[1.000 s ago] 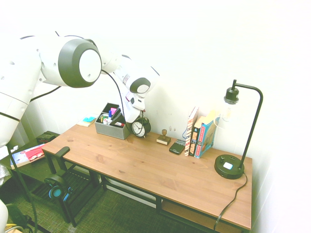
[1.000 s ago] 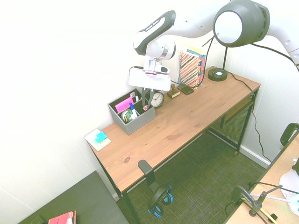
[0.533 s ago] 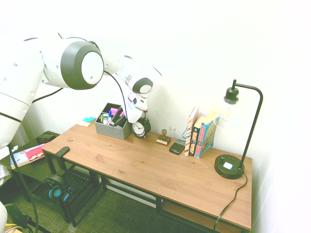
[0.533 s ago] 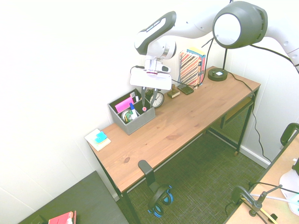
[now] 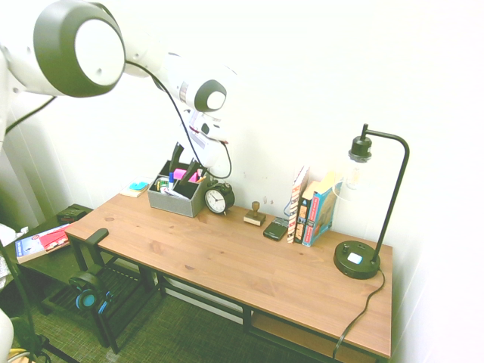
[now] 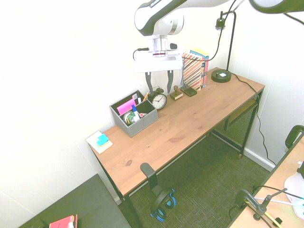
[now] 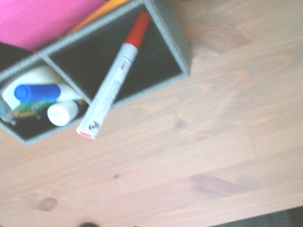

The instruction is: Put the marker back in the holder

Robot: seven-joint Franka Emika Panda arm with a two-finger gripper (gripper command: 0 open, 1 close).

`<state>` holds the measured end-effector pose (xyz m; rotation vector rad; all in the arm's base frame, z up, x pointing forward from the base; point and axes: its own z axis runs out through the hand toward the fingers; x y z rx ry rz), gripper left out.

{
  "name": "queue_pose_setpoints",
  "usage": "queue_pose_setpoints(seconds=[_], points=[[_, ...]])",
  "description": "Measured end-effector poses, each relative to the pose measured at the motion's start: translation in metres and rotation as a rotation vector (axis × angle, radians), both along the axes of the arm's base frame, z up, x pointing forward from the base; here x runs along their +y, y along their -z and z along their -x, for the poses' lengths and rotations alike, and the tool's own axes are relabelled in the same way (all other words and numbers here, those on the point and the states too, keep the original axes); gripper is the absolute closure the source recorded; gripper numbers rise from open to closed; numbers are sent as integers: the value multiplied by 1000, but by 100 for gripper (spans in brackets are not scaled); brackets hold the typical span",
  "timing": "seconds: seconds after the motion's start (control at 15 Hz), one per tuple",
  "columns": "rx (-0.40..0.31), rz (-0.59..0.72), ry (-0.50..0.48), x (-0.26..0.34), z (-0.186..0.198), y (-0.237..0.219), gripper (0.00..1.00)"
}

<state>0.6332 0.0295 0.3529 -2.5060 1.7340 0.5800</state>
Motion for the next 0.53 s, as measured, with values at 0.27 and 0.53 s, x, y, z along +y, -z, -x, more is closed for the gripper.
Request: queue_pose_setpoints(seconds=[0.27, 0.53], points=[[-50, 168, -178, 1, 60, -47, 0], [-164, 286, -325, -3, 120, -81, 0]])
